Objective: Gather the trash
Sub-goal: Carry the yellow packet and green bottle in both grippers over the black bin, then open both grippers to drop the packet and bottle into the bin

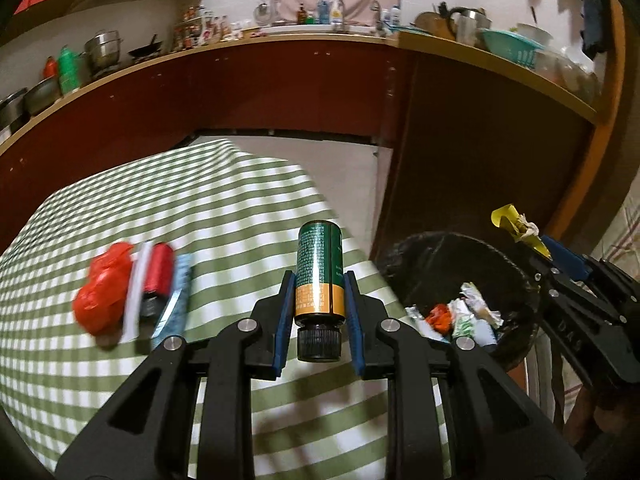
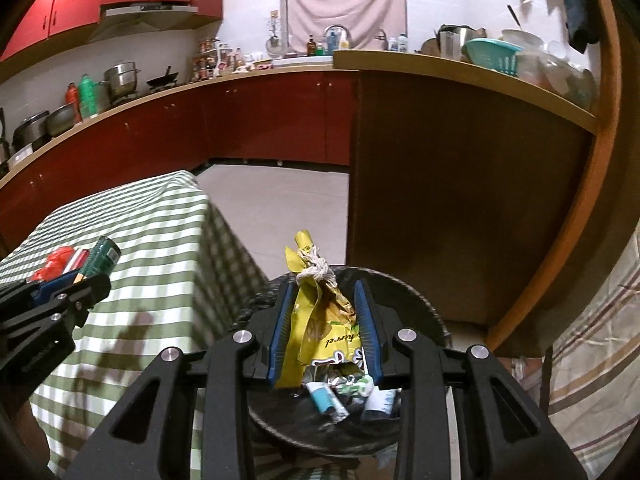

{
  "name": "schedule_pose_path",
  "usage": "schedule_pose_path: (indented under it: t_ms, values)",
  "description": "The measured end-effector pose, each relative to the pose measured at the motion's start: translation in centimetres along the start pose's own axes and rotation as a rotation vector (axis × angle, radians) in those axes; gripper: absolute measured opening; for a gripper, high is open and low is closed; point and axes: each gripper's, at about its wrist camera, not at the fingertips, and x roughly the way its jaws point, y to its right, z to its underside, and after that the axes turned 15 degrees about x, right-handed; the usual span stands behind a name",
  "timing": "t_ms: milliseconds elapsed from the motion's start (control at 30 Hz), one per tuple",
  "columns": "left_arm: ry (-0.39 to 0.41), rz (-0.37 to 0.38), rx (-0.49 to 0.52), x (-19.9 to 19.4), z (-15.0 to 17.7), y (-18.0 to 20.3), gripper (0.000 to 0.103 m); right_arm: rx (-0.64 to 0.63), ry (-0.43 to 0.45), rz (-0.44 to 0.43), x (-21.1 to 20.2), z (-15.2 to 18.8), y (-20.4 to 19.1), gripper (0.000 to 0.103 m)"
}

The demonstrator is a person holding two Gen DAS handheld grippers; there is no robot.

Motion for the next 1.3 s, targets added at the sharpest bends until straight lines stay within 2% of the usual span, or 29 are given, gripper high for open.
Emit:
schedule_pose_path:
  t_ms: [567,1167,1233,1300]
  values:
    - [-0.037,0.033,0.091,4.7,-2.7,5.9,0.023,0.067,-0.001,0.033,1.8,-0.8,3.9,0.032]
    - [-0.099,0.051,0.111,7.5,-3.9,7.6,0.024,0.096,-0.024,0.044,3.6,-1.1,5.3,0.033]
    - [-0.102,0.056,0.103,7.6,-3.9,7.4,0.025,0.102,-0.028,0.043,3.8,-1.1,5.4,0.035]
    - [-0.107,0.062,0.1,7.7,-3.9,7.4,0.032,0.108,-0.031,0.047,4.0,-1.1,5.4,0.042]
